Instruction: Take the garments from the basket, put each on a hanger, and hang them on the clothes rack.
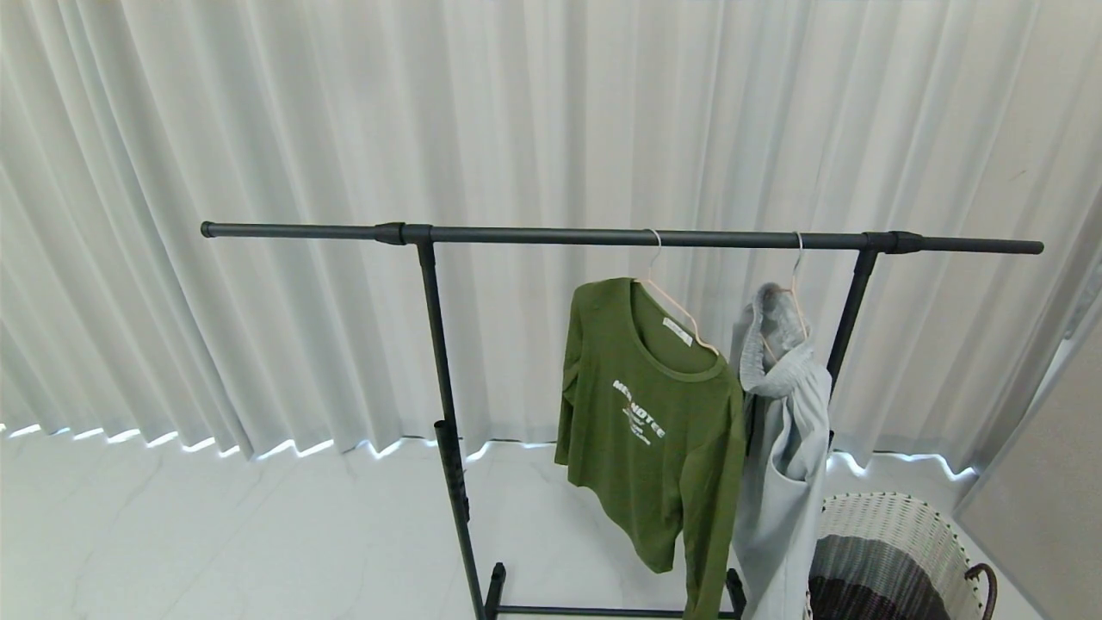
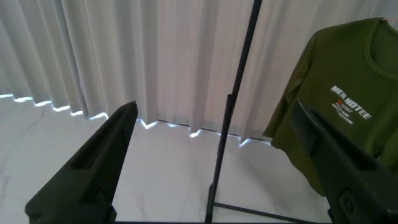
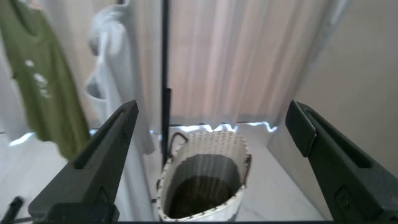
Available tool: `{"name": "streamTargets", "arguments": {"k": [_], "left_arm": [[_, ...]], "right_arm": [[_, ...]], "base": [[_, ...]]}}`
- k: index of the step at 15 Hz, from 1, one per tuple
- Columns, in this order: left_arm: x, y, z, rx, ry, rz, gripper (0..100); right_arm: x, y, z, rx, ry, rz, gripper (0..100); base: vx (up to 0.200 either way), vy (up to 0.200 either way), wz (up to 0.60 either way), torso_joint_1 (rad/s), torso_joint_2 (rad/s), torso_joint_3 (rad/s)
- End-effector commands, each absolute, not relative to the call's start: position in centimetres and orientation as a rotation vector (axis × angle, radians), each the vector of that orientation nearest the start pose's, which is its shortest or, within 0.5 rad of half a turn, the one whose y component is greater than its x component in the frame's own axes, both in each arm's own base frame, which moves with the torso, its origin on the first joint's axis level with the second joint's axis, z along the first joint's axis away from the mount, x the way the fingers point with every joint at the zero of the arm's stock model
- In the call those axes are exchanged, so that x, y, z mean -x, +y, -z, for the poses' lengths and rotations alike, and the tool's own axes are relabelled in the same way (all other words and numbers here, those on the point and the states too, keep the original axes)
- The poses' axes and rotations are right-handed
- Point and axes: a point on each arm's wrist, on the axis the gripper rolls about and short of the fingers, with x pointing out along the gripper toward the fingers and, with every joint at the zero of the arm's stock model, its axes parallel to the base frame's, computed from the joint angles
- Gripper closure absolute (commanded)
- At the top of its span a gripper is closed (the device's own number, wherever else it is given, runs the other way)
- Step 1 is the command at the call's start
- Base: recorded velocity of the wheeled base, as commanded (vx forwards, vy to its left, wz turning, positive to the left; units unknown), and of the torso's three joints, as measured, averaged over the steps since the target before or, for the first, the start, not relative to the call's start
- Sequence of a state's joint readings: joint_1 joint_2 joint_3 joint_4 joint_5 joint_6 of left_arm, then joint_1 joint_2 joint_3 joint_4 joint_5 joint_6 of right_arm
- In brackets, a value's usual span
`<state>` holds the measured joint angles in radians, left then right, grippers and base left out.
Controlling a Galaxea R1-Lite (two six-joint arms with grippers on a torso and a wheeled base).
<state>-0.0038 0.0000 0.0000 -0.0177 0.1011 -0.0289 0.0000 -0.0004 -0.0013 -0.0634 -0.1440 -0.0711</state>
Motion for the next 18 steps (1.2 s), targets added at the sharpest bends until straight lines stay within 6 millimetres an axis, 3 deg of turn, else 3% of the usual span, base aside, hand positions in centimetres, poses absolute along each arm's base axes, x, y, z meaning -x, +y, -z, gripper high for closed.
{"name": "streamTargets", "arguments": {"k": [1,6,18], "left_arm": [[2.29,0.24,-7.74,0.032,-0.02,-0.096,0],[2.29,0.24,-7.74,0.032,-0.02,-0.095,0],[2.29,0.24,-7.74,0.03,-0.02,-0.096,0]], "right_arm": [[2.32,-0.29,-8.19,0.065,-0.058,0.129,0],[2.3,0.15,-8.02,0.072,-0.048,-0.064,0],[2.28,0.11,-7.53,0.014,0.001,-0.051,0]], "base": [[0.0,0.0,0.0,0.0,0.0,0.0],[0.0,0.0,0.0,0.0,0.0,0.0],[0.0,0.0,0.0,0.0,0.0,0.0]]}}
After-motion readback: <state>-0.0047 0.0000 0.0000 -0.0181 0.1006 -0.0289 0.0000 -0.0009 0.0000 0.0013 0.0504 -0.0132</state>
